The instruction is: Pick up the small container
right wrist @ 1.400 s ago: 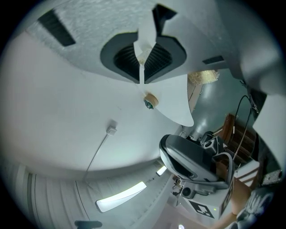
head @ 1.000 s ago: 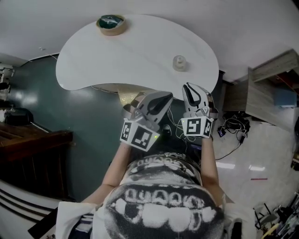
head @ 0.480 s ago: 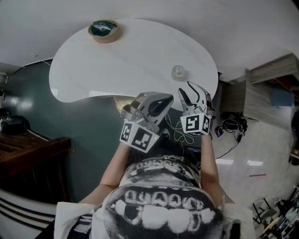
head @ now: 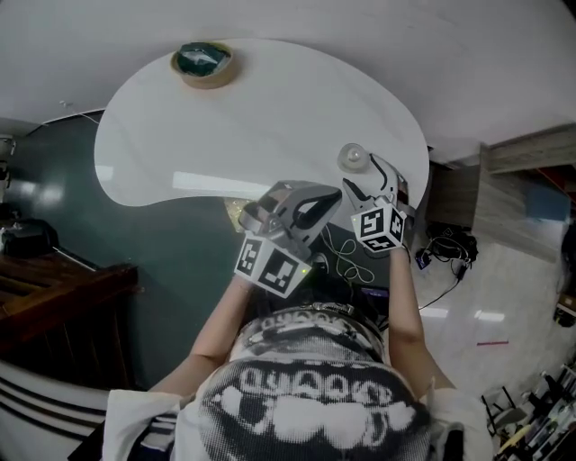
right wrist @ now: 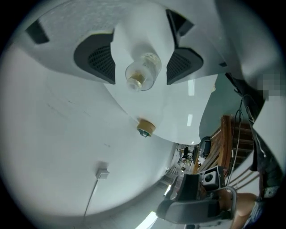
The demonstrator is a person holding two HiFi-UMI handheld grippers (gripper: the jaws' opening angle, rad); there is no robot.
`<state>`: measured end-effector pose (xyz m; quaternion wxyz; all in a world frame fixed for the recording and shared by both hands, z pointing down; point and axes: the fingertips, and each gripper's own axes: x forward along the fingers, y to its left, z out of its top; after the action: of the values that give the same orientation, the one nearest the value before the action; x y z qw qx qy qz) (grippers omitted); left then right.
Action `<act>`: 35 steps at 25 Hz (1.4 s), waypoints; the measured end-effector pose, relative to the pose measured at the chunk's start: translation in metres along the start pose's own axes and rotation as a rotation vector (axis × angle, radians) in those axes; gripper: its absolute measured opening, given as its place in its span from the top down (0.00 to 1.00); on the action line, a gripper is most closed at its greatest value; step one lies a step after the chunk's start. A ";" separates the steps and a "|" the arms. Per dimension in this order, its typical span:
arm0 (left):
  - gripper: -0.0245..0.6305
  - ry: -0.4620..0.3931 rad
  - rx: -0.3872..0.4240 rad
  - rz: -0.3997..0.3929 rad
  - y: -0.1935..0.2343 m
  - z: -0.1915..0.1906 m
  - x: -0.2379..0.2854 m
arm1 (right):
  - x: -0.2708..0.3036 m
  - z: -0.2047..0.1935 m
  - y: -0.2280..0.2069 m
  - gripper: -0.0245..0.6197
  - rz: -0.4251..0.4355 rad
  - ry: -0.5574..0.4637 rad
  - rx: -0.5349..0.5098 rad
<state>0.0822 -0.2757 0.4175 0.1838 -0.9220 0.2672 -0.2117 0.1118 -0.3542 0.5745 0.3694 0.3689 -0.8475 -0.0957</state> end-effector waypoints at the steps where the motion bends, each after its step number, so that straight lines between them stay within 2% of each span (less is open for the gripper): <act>1: 0.96 0.000 -0.001 0.001 0.004 -0.002 0.001 | 0.006 -0.003 -0.001 0.40 0.009 0.008 0.016; 5: 0.96 0.008 -0.007 0.001 0.018 -0.011 0.004 | 0.028 -0.011 -0.005 0.35 0.038 0.044 0.081; 9: 0.96 0.014 -0.013 -0.001 0.031 -0.021 0.008 | 0.046 -0.018 -0.006 0.35 0.082 0.076 0.130; 18: 0.95 0.027 -0.022 -0.012 0.051 -0.039 0.016 | 0.075 -0.028 0.004 0.34 0.161 0.129 0.165; 23: 0.96 0.041 -0.028 -0.016 0.060 -0.050 0.017 | 0.089 -0.034 0.011 0.35 0.184 0.147 0.196; 26: 0.96 0.047 -0.034 -0.016 0.064 -0.054 0.018 | 0.093 -0.035 0.015 0.39 0.194 0.151 0.204; 35: 0.95 0.057 -0.045 -0.029 0.065 -0.064 0.022 | 0.097 -0.034 0.016 0.41 0.195 0.133 0.216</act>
<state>0.0405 -0.3540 0.4480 0.1522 -0.9233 0.2636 -0.2343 0.0831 -0.4066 0.6595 0.3904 0.3281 -0.8583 0.0570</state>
